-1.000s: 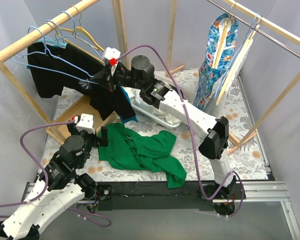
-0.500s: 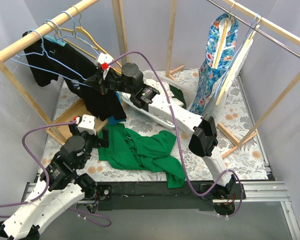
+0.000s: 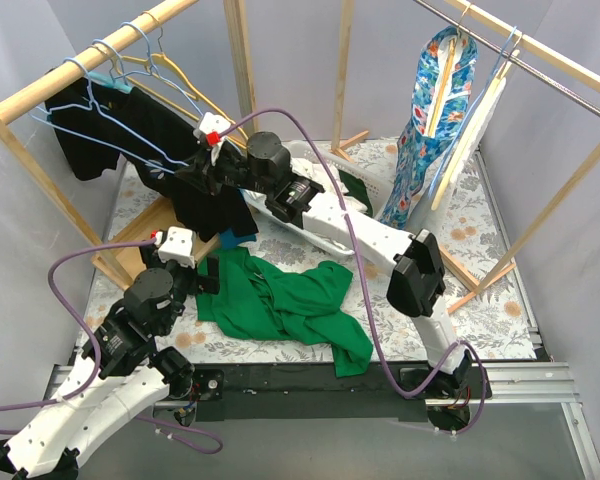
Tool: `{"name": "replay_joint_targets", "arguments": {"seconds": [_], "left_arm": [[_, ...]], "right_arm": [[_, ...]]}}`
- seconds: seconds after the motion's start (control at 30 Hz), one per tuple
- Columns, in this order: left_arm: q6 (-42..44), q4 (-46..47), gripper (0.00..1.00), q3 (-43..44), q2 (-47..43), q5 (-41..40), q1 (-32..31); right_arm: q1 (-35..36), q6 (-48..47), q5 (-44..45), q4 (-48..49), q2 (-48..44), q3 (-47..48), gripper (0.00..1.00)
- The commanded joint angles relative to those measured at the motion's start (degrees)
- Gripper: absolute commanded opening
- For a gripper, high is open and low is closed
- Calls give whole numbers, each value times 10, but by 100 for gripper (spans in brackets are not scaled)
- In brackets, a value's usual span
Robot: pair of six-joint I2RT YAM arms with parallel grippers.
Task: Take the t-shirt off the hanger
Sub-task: Place the hanger at the clothesline.
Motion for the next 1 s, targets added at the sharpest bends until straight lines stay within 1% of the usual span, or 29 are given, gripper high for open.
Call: {"name": "replay_joint_targets", "arguments": {"seconds": [0.0,0.03,0.1,0.13,0.17,0.2,0.23,0.3,0.33,0.4,0.43,0.47,0.53,0.57,0.63,0.67,0.73,0.87,0.97], "left_arm": [[4,-3,98,28,5,-3,0],[3,-3,98,30,6,0,0],[3,-3,98,34,6,1,0],[2,-4,98,36,6,4,0],[2,-3,98,38,7,6,0],[2,-3,98,40,7,9,0],[2,-3,98,43,9,11,0],[0,-6,98,47,14,17,0],[0,-7,98,53,19,18,0],[-11,-12,98,66,25,25,0],[-12,-16,98,74,29,30,0],[-13,-17,98,88,33,34,0],[-16,-14,98,99,36,47,0],[-13,-6,98,107,39,54,0],[-7,11,98,110,44,76,0],[-6,16,98,112,52,79,0],[-5,26,98,114,66,87,0],[-12,46,98,117,89,84,0],[-16,66,98,112,94,77,0]], "right_arm": [[6,-11,18,31,-79,-44,37],[6,-13,19,31,-87,-50,46],[10,-19,24,30,-110,-71,53],[11,-21,25,29,-117,-78,60],[12,-26,29,29,-135,-87,72],[15,-28,32,29,-144,-94,76],[17,-30,36,23,-154,-111,83],[21,-43,45,17,-188,-131,88],[24,-50,47,14,-202,-163,92],[32,-78,58,11,-254,-207,94],[42,-85,67,11,-296,-232,96],[45,-89,90,16,-316,-286,97],[48,-91,103,19,-359,-336,98],[49,-90,120,18,-401,-389,98],[50,-88,137,16,-462,-440,98],[51,-86,160,11,-479,-479,98],[52,-81,174,-21,-520,-511,98],[54,-66,214,-86,-555,-574,98],[55,-47,221,-109,-561,-626,98]]}}
